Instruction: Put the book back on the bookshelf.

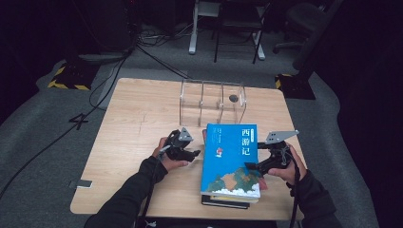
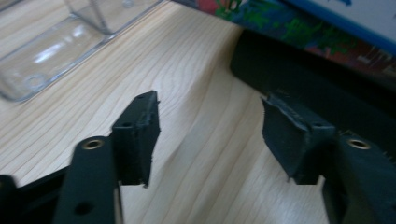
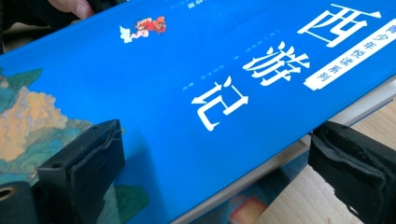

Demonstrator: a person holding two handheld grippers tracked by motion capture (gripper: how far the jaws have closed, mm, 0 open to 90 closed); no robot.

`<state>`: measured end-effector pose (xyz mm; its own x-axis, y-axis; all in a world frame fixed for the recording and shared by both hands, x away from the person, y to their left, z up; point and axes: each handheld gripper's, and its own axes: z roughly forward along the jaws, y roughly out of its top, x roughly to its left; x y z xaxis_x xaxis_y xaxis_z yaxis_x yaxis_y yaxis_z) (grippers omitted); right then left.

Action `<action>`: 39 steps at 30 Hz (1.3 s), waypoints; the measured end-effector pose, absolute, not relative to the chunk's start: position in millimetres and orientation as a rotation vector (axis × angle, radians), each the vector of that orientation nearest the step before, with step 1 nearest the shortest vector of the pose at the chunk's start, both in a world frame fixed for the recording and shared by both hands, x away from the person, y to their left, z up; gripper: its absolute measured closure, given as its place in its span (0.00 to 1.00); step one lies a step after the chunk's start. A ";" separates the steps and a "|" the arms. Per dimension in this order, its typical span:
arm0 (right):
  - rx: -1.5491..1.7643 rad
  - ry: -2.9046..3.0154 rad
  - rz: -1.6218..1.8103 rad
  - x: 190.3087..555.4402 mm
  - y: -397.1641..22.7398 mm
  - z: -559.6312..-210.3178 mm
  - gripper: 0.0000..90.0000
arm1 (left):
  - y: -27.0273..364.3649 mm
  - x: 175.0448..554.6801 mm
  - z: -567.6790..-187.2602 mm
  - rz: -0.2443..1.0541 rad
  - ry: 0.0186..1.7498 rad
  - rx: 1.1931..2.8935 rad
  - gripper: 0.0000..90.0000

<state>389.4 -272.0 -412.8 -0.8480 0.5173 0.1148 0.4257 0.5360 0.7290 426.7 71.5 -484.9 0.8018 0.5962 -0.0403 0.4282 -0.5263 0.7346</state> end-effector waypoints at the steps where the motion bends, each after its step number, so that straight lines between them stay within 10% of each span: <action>1: 0.822 2.651 1.218 390.4 -271.8 -413.2 0.05 | 69.2 428.0 -484.9 0.264 0.749 2.205 0.44; 10: 0.819 2.594 1.260 406.3 -258.2 -414.7 0.09 | 60.0 428.0 -485.5 0.269 0.716 2.211 0.44; 21: 0.827 2.567 1.382 424.5 -234.0 -412.8 0.54 | 63.9 431.3 -485.3 0.285 0.741 2.171 0.41; 39: 0.777 2.523 1.455 420.1 -222.3 -403.1 0.81 | 66.0 437.8 -480.5 0.318 0.714 2.150 0.42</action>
